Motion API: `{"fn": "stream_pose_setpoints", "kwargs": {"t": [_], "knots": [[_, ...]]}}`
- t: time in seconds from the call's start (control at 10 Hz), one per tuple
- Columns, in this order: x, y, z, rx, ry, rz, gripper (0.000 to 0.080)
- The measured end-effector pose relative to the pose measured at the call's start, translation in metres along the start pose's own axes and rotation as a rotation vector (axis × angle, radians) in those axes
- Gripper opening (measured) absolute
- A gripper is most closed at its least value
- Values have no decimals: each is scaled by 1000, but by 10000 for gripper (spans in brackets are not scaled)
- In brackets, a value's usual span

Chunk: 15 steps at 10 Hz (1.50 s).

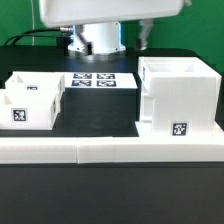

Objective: Assemble drawer

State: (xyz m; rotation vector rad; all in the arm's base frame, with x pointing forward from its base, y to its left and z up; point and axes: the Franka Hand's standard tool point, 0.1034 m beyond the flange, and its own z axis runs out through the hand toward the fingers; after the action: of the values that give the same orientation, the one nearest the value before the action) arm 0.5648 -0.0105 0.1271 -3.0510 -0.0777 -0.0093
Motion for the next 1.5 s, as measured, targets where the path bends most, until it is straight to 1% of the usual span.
{"fn": "stream_pose_setpoints", "kwargs": {"t": [0.1,0.2,0.5,0.6,0.7,0.8,1.0,1.1,1.5], "knots": [[2,-5,-1,0,1,0,649],[2,-6,-1,1,0,-5,649],[1,-4,1,0,-3,-2,649],[-7,6,6,-3,-11,9,649],[-20,22,15,-7,-18,14,649],[-30,33,23,9,-25,28,649],[-44,53,43,-2,-27,34,649],[-52,64,53,4,-36,33,649],[-51,63,53,5,-37,44,649]]}}
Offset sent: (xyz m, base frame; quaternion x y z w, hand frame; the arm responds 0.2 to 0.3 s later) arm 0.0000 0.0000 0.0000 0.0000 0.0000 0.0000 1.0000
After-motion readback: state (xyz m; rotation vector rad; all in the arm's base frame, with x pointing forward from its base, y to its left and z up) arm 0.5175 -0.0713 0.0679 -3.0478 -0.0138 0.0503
